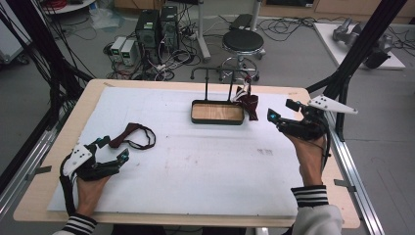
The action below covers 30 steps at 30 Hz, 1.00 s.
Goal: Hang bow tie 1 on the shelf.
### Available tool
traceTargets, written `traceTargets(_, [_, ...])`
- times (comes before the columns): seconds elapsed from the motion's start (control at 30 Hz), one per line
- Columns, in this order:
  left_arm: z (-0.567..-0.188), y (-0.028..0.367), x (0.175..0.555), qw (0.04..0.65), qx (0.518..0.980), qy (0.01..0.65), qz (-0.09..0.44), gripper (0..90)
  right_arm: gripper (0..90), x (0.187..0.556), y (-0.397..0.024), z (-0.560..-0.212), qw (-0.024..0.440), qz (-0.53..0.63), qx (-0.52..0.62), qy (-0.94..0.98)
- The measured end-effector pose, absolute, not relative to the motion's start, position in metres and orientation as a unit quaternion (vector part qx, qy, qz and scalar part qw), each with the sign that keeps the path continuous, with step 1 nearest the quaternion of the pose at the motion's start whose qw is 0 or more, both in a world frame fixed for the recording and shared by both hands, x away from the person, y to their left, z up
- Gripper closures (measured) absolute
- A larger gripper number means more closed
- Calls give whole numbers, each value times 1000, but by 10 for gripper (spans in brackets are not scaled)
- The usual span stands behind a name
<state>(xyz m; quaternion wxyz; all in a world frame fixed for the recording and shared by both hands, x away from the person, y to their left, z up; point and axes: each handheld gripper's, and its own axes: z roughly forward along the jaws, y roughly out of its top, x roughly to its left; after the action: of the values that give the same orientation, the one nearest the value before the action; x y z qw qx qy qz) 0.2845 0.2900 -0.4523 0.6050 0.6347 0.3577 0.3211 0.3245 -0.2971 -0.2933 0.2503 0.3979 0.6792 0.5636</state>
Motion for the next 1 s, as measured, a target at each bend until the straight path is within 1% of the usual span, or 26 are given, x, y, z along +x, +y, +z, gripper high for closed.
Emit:
traceTargets(0.33, [-452, 290, 284, 606, 635, 356, 321, 133, 136, 289, -296, -326, 256, 595, 373, 664])
traceTargets(0.5, [-453, 290, 284, 605, 635, 356, 323, 133, 119, 280, -291, -343, 259, 600, 367, 662])
traceTargets(0.83, [-453, 289, 284, 606, 635, 356, 321, 133, 90, 264, -282, -371, 293, 599, 344, 661])
traceTargets(1.0, [-453, 289, 284, 604, 637, 353, 323, 133, 89, 261, -280, -382, 293, 594, 347, 664])
